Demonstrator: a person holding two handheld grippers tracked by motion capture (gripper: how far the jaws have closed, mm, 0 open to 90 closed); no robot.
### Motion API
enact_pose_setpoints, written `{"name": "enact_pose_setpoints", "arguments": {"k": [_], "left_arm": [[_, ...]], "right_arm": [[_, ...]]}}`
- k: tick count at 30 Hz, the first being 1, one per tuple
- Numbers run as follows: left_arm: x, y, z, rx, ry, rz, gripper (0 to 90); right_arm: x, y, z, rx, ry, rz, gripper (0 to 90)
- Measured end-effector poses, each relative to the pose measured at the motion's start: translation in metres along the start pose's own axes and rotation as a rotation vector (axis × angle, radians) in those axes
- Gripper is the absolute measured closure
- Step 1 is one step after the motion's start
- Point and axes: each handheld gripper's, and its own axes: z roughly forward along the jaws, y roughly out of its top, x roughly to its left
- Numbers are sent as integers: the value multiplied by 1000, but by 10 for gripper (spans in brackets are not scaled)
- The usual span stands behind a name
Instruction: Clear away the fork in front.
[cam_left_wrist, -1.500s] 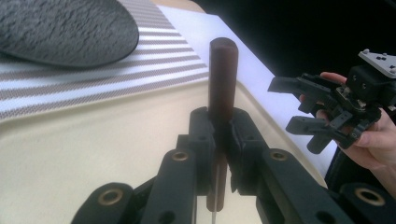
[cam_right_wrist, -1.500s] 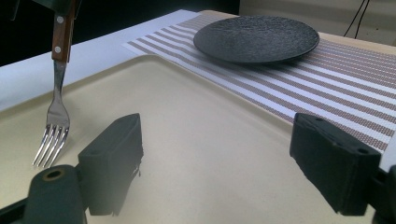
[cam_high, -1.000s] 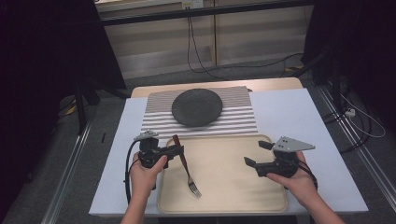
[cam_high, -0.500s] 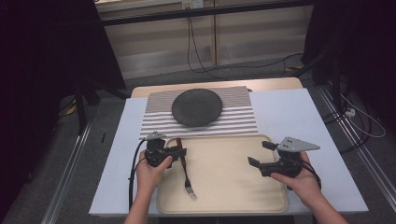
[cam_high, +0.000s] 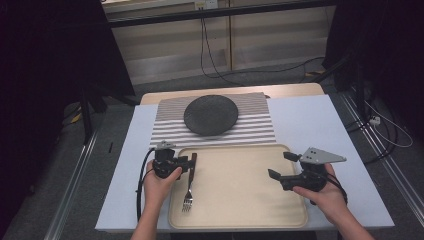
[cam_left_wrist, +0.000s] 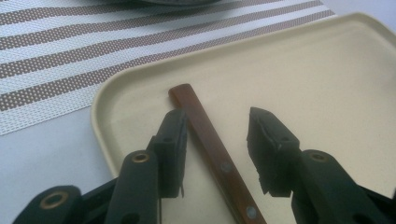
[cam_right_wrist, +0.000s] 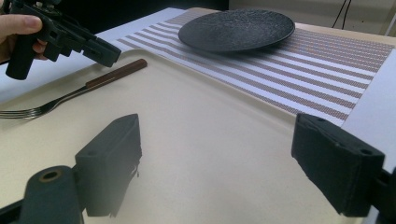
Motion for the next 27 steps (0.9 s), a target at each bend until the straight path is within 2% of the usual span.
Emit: {"name": "enact_pose_setpoints", "arguments": {"k": [5, 8, 11, 16, 17, 19, 27], "left_arm": [[-2, 0, -14, -47, 7, -3, 473], [-5, -2, -25, -77, 3, 9, 404], [-7, -7, -38, -105, 20, 45, 336], [-3, -18, -57, -109, 48, 72, 267], [-2, -20, -60, -116, 43, 77, 254], [0, -25, -66, -112, 50, 90, 252], [6, -41, -75, -111, 64, 103, 171]], "right_arm": [[-1, -2, -5, 11, -5, -8, 157], [-2, -6, -8, 25, -5, -14, 156], [-3, -9, -10, 37, -12, -18, 156], [-6, -15, -17, 61, -20, -28, 155], [-6, -16, -19, 67, -23, -30, 154], [-8, -19, -22, 72, -26, -29, 154], [-13, -27, -29, 71, -44, -23, 152]]}}
